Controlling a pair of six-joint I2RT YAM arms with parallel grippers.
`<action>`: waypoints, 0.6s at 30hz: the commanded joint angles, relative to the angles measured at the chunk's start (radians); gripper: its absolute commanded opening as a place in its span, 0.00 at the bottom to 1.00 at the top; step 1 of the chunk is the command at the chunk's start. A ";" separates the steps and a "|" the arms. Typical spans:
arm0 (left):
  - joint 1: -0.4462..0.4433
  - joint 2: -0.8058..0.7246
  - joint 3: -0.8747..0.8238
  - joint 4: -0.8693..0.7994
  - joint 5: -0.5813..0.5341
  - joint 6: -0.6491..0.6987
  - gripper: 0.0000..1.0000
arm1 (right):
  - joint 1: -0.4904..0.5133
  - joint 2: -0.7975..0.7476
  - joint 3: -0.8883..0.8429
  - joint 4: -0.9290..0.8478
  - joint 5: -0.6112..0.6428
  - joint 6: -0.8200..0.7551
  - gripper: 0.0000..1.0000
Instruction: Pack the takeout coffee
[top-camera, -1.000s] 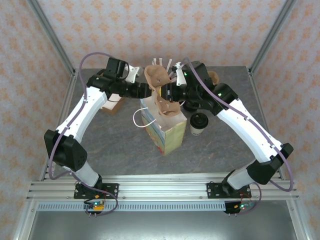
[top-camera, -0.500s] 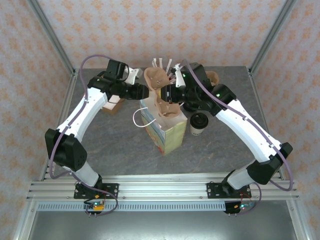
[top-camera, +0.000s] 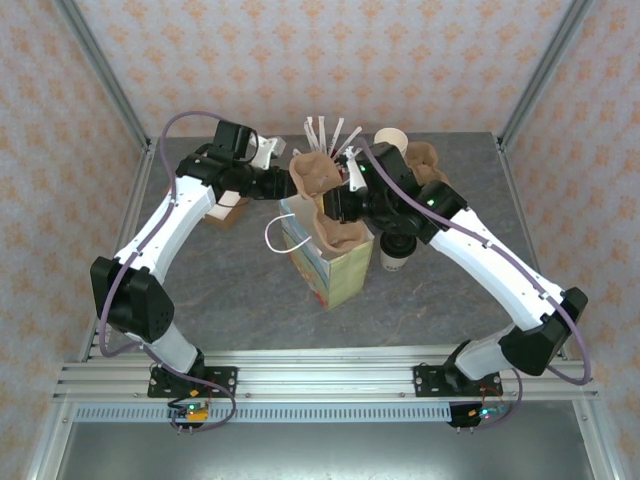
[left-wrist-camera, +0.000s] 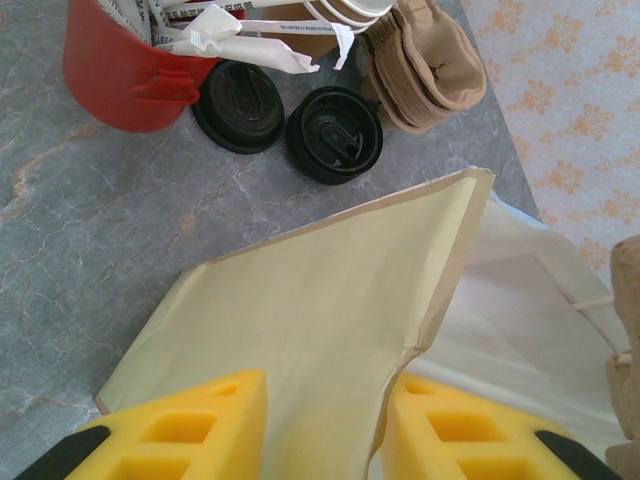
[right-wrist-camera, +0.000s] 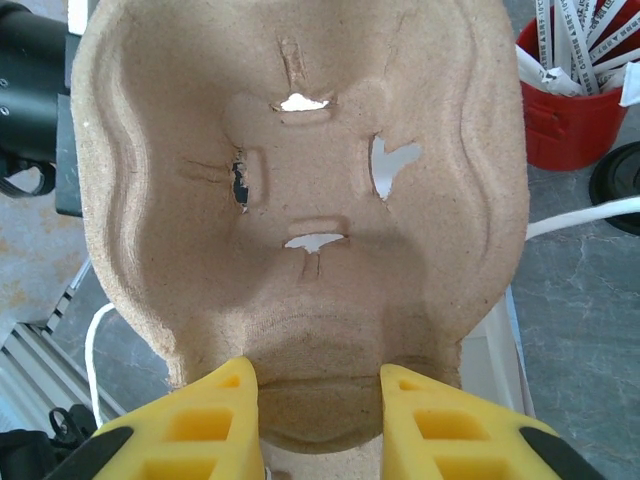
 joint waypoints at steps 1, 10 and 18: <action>0.009 -0.031 -0.008 0.021 0.008 -0.004 0.34 | 0.006 -0.026 -0.010 0.030 0.033 -0.030 0.28; 0.010 -0.033 -0.009 0.025 0.005 -0.013 0.35 | 0.013 -0.038 -0.030 0.032 0.046 -0.045 0.28; 0.012 -0.045 -0.018 0.034 0.004 -0.021 0.36 | 0.038 -0.039 -0.044 0.023 0.087 -0.063 0.27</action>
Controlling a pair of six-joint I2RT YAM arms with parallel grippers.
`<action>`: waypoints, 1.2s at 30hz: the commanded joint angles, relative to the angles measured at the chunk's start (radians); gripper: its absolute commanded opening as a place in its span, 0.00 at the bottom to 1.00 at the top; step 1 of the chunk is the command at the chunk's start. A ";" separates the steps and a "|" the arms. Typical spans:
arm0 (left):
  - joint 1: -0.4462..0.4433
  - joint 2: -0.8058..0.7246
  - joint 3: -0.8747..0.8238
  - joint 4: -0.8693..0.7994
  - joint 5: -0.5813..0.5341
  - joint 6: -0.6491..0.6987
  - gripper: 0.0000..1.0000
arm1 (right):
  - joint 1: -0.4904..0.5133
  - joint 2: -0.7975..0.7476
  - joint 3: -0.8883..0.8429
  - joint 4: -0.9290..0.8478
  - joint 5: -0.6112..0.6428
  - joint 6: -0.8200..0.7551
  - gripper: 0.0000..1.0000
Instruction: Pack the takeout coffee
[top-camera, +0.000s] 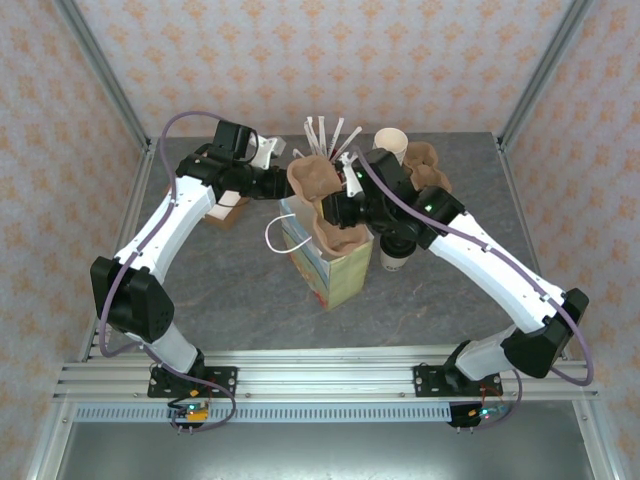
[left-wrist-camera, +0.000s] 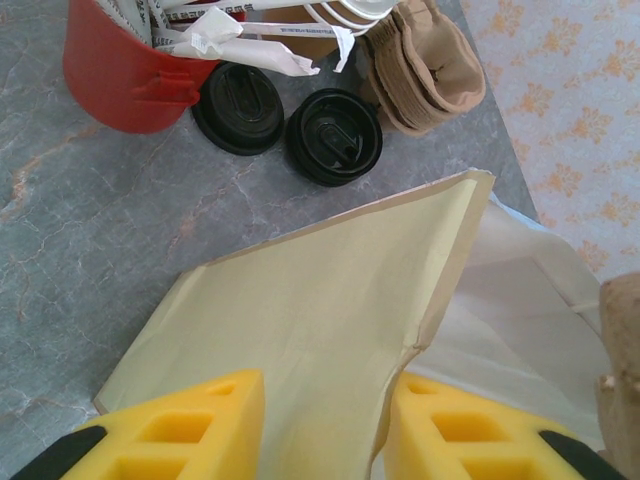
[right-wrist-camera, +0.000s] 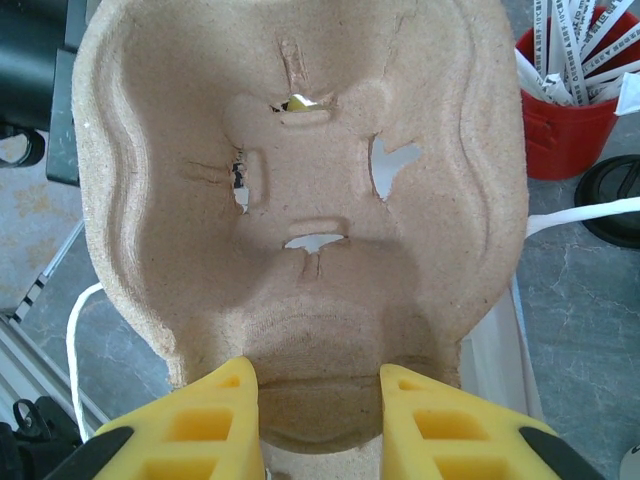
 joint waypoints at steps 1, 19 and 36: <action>0.013 -0.045 -0.018 0.028 0.003 -0.013 0.36 | 0.005 -0.026 -0.016 0.008 0.037 -0.019 0.27; 0.018 -0.060 -0.039 0.048 0.004 -0.030 0.37 | 0.048 -0.021 -0.022 -0.007 0.144 -0.024 0.27; 0.035 -0.086 -0.048 0.050 -0.019 -0.042 0.45 | 0.049 0.014 0.013 -0.078 0.131 -0.033 0.27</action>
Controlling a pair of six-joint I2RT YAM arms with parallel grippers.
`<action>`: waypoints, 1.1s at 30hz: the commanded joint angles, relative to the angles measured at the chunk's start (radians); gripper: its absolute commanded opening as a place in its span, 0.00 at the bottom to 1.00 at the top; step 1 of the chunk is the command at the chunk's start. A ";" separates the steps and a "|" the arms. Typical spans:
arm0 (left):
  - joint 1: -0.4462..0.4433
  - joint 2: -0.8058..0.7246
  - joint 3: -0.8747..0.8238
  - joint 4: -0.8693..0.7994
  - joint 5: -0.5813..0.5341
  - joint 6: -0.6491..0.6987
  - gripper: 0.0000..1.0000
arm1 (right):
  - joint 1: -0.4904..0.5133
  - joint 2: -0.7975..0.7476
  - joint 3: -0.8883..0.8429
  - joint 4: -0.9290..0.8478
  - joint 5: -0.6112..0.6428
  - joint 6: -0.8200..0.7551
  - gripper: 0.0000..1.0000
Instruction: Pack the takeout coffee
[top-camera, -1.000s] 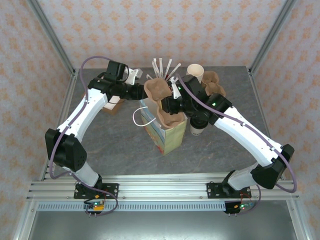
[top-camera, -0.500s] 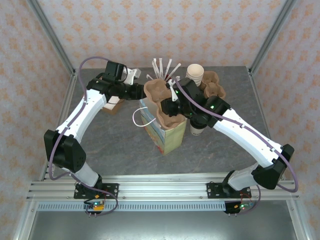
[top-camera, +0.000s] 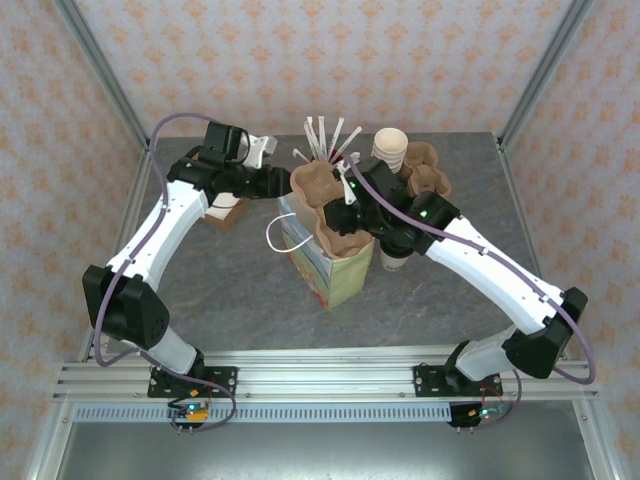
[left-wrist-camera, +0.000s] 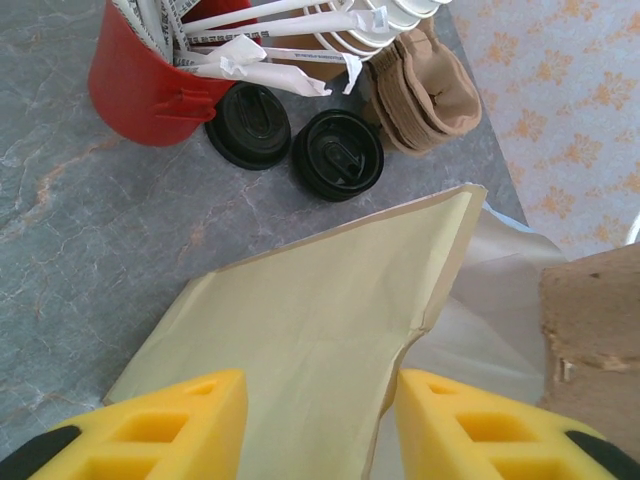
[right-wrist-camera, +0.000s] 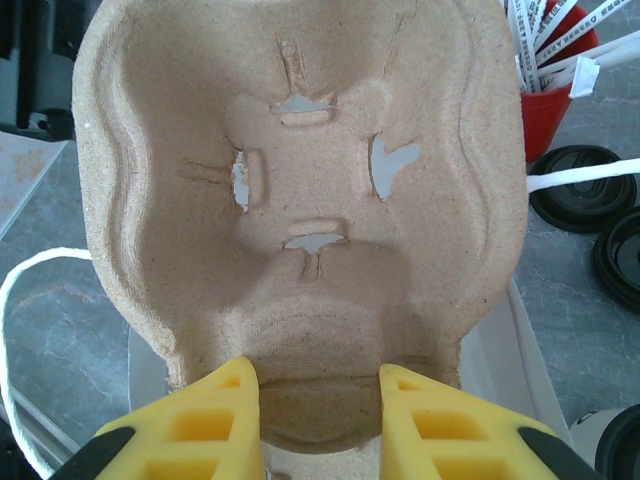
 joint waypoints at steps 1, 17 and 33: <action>0.010 -0.037 -0.006 0.018 -0.023 -0.016 0.45 | 0.004 0.019 0.035 -0.046 0.016 -0.021 0.27; 0.012 -0.058 0.006 -0.005 -0.126 -0.023 0.50 | 0.026 0.085 0.109 -0.138 0.026 -0.056 0.27; 0.012 -0.079 0.046 -0.001 -0.209 -0.038 0.59 | 0.026 0.135 0.154 -0.199 0.040 -0.058 0.27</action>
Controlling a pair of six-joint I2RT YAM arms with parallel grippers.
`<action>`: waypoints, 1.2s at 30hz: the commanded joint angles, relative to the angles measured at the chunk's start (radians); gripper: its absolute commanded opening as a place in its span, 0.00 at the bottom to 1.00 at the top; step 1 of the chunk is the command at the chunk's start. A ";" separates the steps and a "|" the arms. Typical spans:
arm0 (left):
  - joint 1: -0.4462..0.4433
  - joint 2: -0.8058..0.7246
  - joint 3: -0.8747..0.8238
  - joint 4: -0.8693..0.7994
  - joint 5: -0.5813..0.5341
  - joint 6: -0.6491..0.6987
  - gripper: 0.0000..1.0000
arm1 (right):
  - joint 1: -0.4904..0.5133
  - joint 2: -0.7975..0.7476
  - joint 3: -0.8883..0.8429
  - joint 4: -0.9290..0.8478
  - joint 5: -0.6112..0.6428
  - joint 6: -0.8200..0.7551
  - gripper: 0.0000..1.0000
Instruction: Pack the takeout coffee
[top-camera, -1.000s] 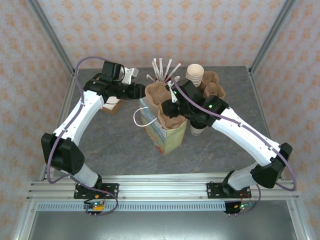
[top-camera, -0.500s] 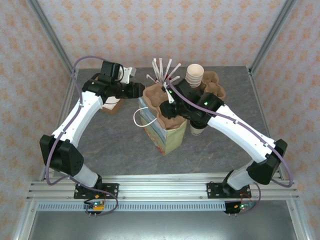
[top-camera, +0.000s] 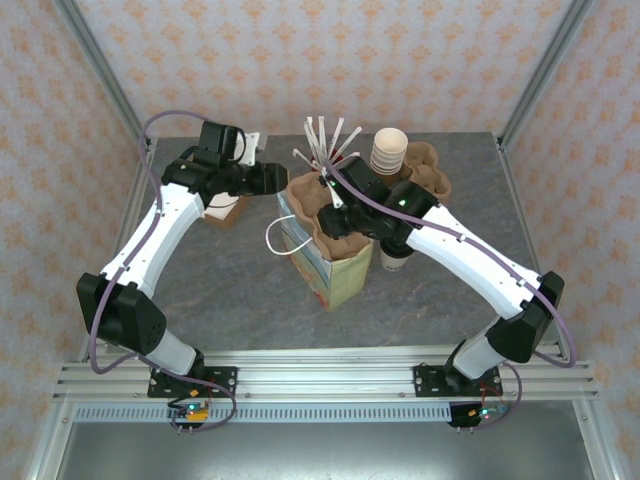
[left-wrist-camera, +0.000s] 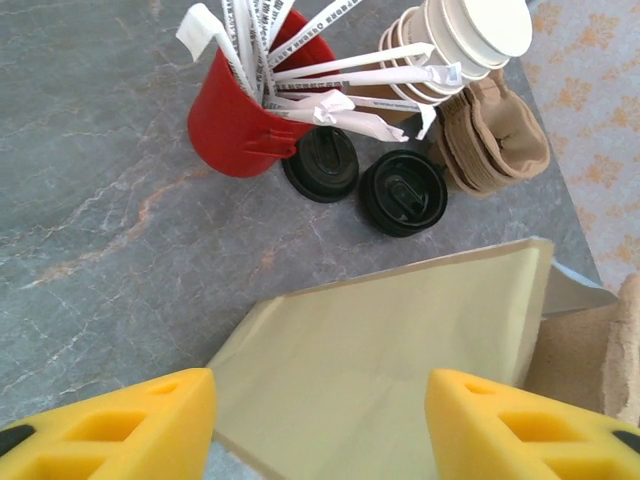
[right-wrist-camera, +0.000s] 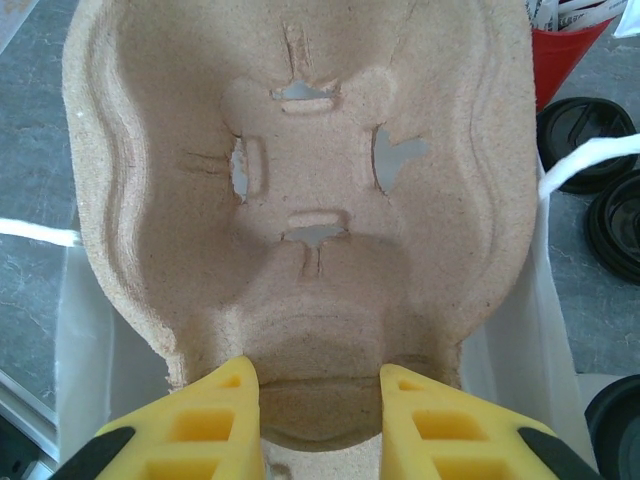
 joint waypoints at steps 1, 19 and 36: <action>0.010 -0.044 0.043 0.003 -0.035 -0.019 0.60 | 0.004 0.014 0.036 -0.051 0.029 -0.017 0.27; 0.011 -0.082 0.050 0.011 -0.076 -0.033 0.62 | 0.005 0.058 0.062 -0.121 0.068 -0.018 0.27; 0.009 -0.103 0.012 0.002 -0.022 0.006 0.61 | 0.005 0.046 0.098 -0.138 0.040 -0.008 0.27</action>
